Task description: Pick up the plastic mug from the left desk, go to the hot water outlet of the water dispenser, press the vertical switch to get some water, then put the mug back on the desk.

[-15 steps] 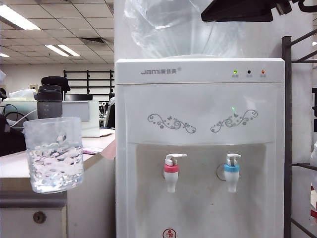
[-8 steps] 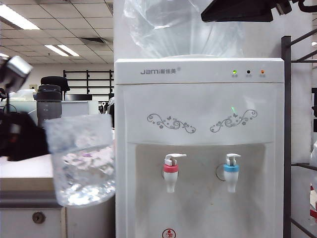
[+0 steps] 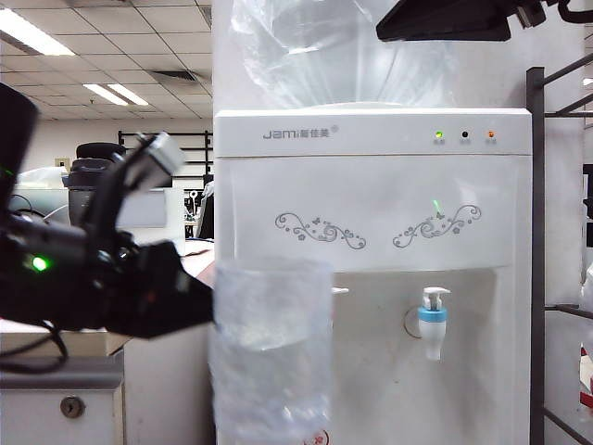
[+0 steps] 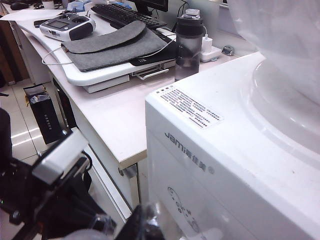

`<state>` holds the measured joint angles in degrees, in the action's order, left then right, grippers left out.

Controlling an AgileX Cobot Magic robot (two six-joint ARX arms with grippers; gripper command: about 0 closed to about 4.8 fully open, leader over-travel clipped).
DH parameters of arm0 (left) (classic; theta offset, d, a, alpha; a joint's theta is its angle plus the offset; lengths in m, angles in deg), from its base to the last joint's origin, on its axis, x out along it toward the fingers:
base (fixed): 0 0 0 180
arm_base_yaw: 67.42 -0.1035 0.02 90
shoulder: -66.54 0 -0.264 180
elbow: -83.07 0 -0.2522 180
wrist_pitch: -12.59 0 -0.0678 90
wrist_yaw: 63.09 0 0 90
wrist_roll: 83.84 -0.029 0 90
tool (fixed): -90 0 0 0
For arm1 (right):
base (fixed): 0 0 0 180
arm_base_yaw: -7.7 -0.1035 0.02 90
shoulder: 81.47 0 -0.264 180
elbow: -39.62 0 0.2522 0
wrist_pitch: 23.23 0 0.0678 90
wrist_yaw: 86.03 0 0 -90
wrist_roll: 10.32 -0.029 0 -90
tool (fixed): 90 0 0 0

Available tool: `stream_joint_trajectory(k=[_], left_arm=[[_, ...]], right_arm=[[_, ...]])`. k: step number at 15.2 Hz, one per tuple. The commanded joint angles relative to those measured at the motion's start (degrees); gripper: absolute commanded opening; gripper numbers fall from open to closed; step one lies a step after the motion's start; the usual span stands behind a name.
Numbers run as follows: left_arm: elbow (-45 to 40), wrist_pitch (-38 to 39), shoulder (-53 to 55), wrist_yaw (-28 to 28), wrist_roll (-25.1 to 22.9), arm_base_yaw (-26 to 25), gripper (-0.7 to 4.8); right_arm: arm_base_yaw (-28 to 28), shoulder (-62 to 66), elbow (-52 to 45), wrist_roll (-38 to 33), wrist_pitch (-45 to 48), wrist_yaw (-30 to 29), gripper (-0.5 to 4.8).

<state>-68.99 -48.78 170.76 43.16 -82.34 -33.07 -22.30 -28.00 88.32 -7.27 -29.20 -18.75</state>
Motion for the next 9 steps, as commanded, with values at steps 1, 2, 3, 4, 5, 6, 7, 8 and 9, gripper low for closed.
stream_joint_trajectory(k=[1,2,3,4,5,6,7,8,9], left_arm=[[2.08,-5.33,4.59,-1.75,0.92,1.57,-0.06],[2.97,-7.82,7.10,-2.05,0.96,1.57,-0.06],[3.89,-7.96,8.90,-2.19,0.87,1.57,-0.06],[4.76,-7.96,10.16,-2.60,0.90,1.57,-0.06],[5.60,-7.98,11.58,-3.04,0.87,1.57,-0.06],[9.18,-8.13,15.85,-3.19,0.44,2.12,-0.06],[9.81,-8.13,16.61,-3.17,0.46,2.69,-0.06],[10.19,-8.13,17.33,-3.19,0.48,3.06,-0.06],[10.75,-8.13,18.88,-3.17,0.63,3.15,-0.06]], right_arm=[[-0.04,-0.09,0.24,0.02,0.57,-0.11,-0.06],[-0.04,-0.09,0.24,0.00,0.57,-0.11,-0.06],[-0.04,-0.09,0.24,0.00,0.57,-0.11,-0.06],[-0.04,-0.09,0.24,0.00,0.57,-0.11,-0.06],[-0.04,-0.09,0.24,0.02,0.57,-0.11,-0.06],[-0.04,-0.09,0.24,0.00,0.57,-0.11,-0.05],[-0.04,-0.04,0.24,0.02,0.57,-0.11,-0.06],[-0.04,-0.04,0.24,0.02,0.57,-0.11,-0.06],[-0.04,-0.04,0.24,0.00,0.57,-0.11,-0.06]])
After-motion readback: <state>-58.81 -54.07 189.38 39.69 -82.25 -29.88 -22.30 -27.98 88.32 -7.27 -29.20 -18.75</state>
